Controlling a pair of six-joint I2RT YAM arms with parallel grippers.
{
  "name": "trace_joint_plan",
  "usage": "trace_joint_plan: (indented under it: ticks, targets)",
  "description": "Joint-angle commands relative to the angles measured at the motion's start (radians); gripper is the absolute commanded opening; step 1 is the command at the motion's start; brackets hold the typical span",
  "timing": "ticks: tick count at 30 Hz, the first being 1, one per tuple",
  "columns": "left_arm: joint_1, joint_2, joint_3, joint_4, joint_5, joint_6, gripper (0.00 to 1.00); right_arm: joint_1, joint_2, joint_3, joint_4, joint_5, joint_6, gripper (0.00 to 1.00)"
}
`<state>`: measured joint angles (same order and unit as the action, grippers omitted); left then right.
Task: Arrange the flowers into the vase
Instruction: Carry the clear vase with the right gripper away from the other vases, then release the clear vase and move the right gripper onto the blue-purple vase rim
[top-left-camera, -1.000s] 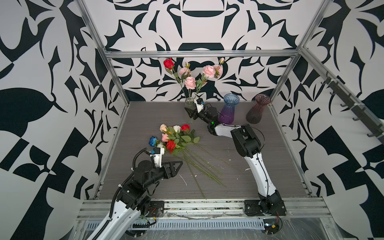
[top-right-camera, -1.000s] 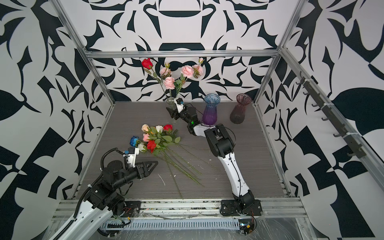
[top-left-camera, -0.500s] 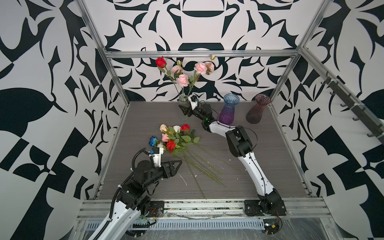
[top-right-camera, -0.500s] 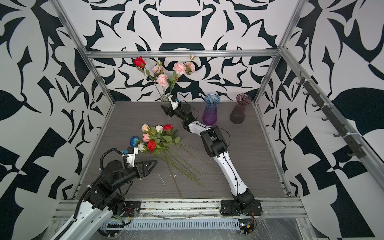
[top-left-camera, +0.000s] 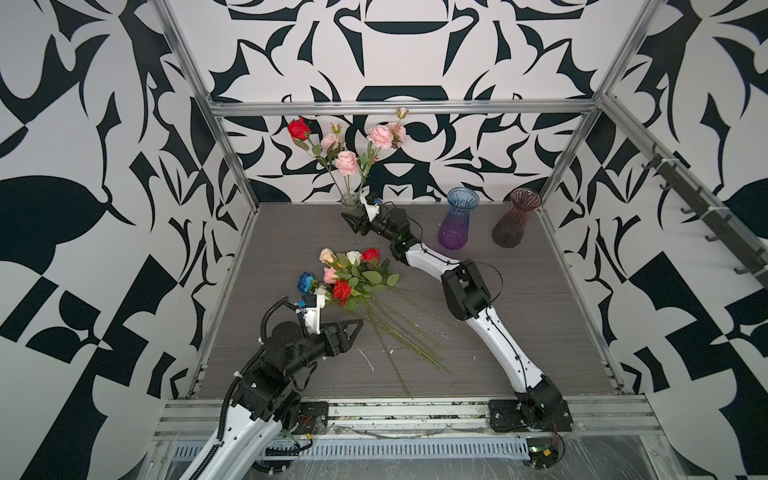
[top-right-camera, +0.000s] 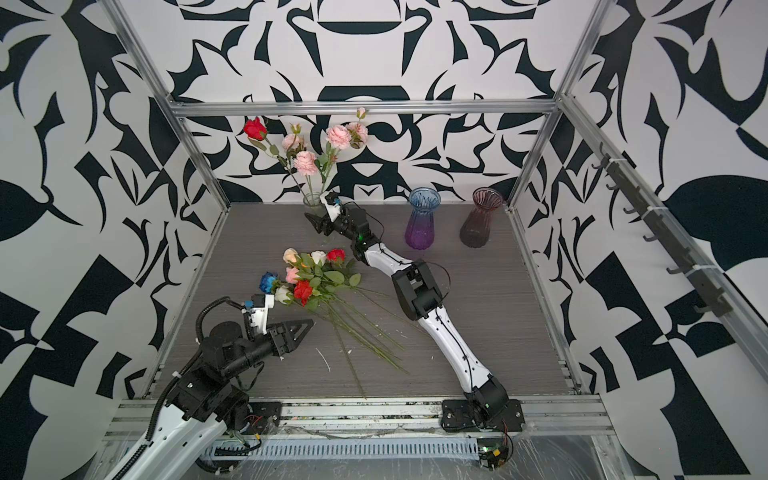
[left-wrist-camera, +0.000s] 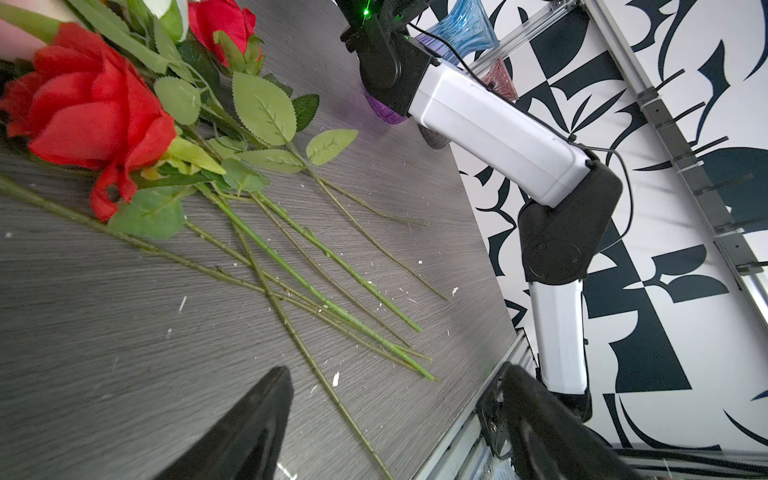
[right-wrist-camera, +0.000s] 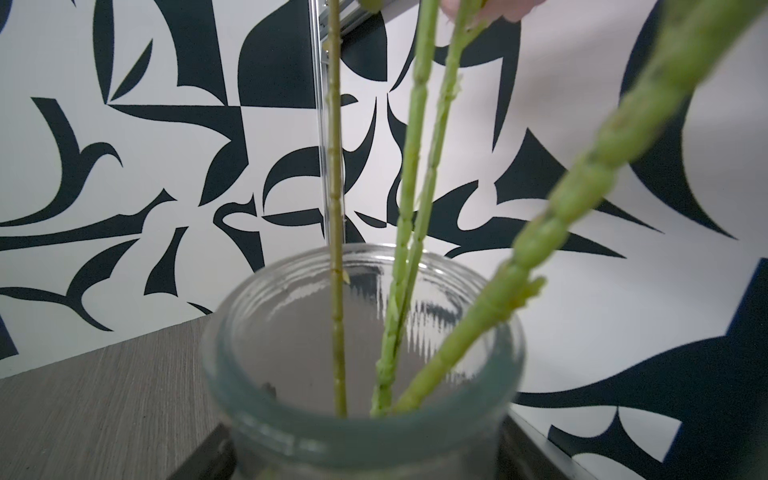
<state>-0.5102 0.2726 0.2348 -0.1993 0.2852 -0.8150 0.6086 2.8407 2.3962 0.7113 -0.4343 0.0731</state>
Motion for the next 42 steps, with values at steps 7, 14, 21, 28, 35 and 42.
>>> trace_joint_plan:
  ticks: [7, 14, 21, 28, 35, 42]
  targets:
    - [0.009, -0.010, -0.022, 0.013, 0.015, -0.007, 0.84, 0.008, 0.014, 0.032, -0.095, -0.012, 0.019, 0.68]
    - [0.012, -0.013, -0.022, 0.014, 0.017, -0.008, 0.84, 0.008, -0.011, 0.001, -0.065, 0.009, 0.019, 0.99]
    - [0.013, -0.010, -0.025, 0.018, 0.019, -0.010, 0.84, 0.006, -0.050, -0.048, -0.039, 0.010, 0.016, 0.99]
    - [0.015, -0.002, -0.023, 0.026, 0.026, -0.009, 0.84, -0.001, -0.212, -0.228, 0.022, 0.005, 0.010, 0.99]
    - [0.016, -0.084, -0.036, -0.010, 0.002, -0.024, 0.83, -0.009, -0.513, -0.517, 0.062, -0.009, -0.031, 0.99]
    - [0.016, -0.134, -0.054, -0.022, -0.009, -0.046, 0.83, -0.040, -0.884, -0.800, -0.042, 0.008, -0.073, 0.99]
